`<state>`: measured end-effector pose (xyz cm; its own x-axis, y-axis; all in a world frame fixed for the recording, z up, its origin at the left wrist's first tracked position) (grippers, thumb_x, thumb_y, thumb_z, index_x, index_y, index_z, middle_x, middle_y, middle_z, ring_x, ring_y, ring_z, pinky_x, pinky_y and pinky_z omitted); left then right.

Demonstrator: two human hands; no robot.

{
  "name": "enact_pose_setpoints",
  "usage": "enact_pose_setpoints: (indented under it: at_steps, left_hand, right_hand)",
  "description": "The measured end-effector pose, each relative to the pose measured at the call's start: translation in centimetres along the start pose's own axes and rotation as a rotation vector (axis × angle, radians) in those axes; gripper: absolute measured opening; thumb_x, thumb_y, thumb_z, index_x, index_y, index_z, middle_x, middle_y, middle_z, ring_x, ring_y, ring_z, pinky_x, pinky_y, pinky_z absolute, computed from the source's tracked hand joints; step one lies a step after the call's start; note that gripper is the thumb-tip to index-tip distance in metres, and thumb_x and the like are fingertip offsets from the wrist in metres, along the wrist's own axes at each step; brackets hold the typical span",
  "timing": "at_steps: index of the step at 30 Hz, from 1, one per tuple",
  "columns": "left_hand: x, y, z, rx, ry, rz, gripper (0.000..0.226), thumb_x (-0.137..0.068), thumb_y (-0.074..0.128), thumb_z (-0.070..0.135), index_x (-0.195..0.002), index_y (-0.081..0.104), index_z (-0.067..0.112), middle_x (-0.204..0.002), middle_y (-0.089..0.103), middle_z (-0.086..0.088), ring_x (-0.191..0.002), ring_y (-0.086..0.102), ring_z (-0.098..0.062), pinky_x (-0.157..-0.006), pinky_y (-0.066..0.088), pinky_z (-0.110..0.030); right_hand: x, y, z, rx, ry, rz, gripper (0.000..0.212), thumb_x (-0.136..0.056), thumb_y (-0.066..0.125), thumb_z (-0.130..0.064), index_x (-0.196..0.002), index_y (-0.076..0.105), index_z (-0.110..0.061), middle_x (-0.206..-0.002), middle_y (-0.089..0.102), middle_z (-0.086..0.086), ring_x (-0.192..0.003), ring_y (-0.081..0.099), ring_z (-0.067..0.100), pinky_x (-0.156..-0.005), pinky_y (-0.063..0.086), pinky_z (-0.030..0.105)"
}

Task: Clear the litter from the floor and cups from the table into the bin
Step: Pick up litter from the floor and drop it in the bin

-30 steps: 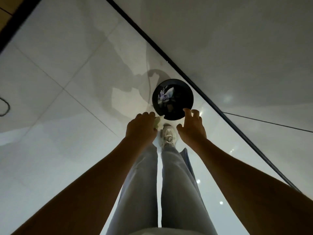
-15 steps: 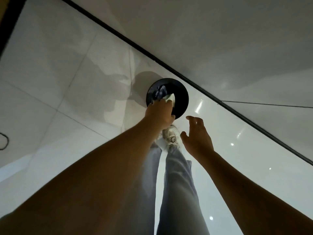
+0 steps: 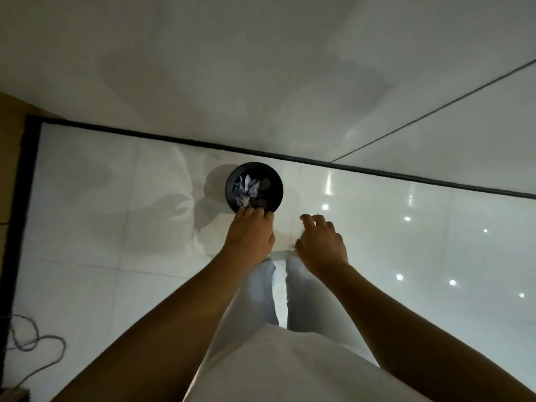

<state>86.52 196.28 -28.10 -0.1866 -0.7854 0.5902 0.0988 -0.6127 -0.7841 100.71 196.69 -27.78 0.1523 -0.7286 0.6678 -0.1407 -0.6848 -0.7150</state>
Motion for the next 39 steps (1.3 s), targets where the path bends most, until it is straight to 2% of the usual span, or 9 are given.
enact_pose_setpoints:
  at_steps: [4,8,12,19,26,32,39]
  left_hand:
    - [1.2,-2.5,4.7,-0.081,0.081,-0.050,0.036,-0.098,0.038,0.032,-0.129,0.045,0.013,-0.126,0.053,-0.009,-0.119,0.046,-0.026,-0.109,0.030,-0.038]
    - [1.3,-3.6,9.7,-0.188,0.144,-0.111,0.035,-0.098,0.038,0.032,-0.126,0.047,0.013,-0.124,0.053,-0.009,-0.119,0.047,-0.026,-0.106,0.032,-0.039]
    - [0.9,-4.0,19.1,-0.285,0.275,-0.147,0.031,-0.096,0.039,0.028,-0.121,0.047,0.012,-0.122,0.053,-0.010,-0.116,0.048,-0.027,-0.101,0.035,-0.038]
    - [0.7,-1.3,36.1,-0.437,0.462,-0.192,0.032,-0.097,0.037,0.027,-0.122,0.047,0.010,-0.123,0.053,-0.011,-0.115,0.048,-0.028,-0.101,0.034,-0.036]
    - [1.2,2.4,53.3,-0.537,0.620,-0.193,0.031,-0.097,0.037,0.028,-0.120,0.048,0.011,-0.121,0.053,-0.009,-0.113,0.050,-0.027,-0.096,0.036,-0.034]
    - [0.9,4.1,64.3,-0.631,0.760,-0.215,0.031,-0.097,0.038,0.028,-0.120,0.048,0.011,-0.122,0.053,-0.009,-0.113,0.049,-0.026,-0.097,0.036,-0.034]
    - [-3.0,5.0,76.2,-0.745,0.913,-0.249,0.035,-0.097,0.039,0.028,-0.126,0.048,0.010,-0.125,0.053,-0.010,-0.112,0.051,-0.027,-0.092,0.038,-0.034]
  right_hand:
    - [4.0,-1.6,3.9,-0.092,0.124,0.014,0.052,-0.093,0.052,-0.026,-0.141,0.034,-0.017,-0.140,0.043,0.008,-0.122,0.046,0.028,-0.096,0.046,0.042]
    - [7.3,-2.4,8.1,-0.202,0.215,0.048,0.048,-0.092,0.051,-0.025,-0.138,0.038,-0.016,-0.135,0.045,0.008,-0.118,0.047,0.028,-0.091,0.046,0.039]
    - [11.5,-2.9,16.1,-0.299,0.341,0.110,0.048,-0.093,0.050,-0.026,-0.138,0.037,-0.016,-0.134,0.046,0.009,-0.117,0.047,0.028,-0.090,0.044,0.038]
    - [18.8,-1.5,31.1,-0.430,0.526,0.180,0.049,-0.093,0.050,-0.026,-0.140,0.036,-0.017,-0.136,0.046,0.008,-0.119,0.047,0.028,-0.092,0.042,0.037]
    - [26.3,0.8,45.2,-0.511,0.668,0.215,0.048,-0.093,0.048,-0.025,-0.139,0.035,-0.017,-0.134,0.045,0.007,-0.118,0.045,0.027,-0.086,0.042,0.035]
    - [30.6,1.8,53.8,-0.640,0.819,0.249,0.048,-0.093,0.048,-0.026,-0.139,0.035,-0.017,-0.133,0.046,0.007,-0.115,0.046,0.027,-0.084,0.042,0.035]
    - [31.6,0.6,63.8,-0.769,0.957,0.303,0.050,-0.093,0.048,-0.027,-0.140,0.035,-0.018,-0.132,0.046,0.008,-0.115,0.047,0.028,-0.087,0.042,0.037]
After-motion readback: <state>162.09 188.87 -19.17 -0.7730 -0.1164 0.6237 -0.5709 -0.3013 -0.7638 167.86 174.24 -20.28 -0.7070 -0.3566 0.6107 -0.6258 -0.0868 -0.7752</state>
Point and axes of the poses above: each hand's wrist, its own x-axis away from the middle knuckle, its own y-axis out of the palm, z = x × y, the point moved 5 cm from there along -x, towards the middle knuckle
